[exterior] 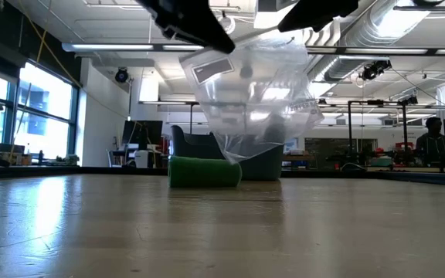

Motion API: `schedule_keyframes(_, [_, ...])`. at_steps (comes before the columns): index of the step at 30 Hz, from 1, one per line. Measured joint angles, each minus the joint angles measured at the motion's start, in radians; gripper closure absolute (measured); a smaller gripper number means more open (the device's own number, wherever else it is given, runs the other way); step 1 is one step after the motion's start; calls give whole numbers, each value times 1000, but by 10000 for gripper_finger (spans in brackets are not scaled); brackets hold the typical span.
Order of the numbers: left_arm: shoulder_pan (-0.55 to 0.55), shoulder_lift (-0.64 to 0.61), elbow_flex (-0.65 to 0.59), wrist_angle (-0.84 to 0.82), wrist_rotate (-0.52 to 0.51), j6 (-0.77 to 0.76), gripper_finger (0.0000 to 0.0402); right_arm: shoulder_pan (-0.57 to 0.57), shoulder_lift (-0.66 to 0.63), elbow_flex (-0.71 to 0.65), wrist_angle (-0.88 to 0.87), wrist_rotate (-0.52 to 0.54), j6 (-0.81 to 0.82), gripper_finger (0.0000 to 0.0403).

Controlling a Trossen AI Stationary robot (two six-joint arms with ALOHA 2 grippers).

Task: Roll bandage
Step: Open the transparent zip bag

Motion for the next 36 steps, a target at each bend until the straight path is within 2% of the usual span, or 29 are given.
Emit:
schedule_keyframes(9, [-37,-38,0,-249,0,-155,367,0,0,0,-2,0,0,403])
schedule_keyframes(27, [-54,-51,0,-326,3,-228,366,0,0,0,2,-19,3,403])
schedule_keyframes(30, [-55,-71,0,-362,6,-251,357,0,0,0,2,-30,3,403])
schedule_keyframes(36, [-55,-133,-2,-455,7,-299,315,0,-1,0,-1,-42,2,403])
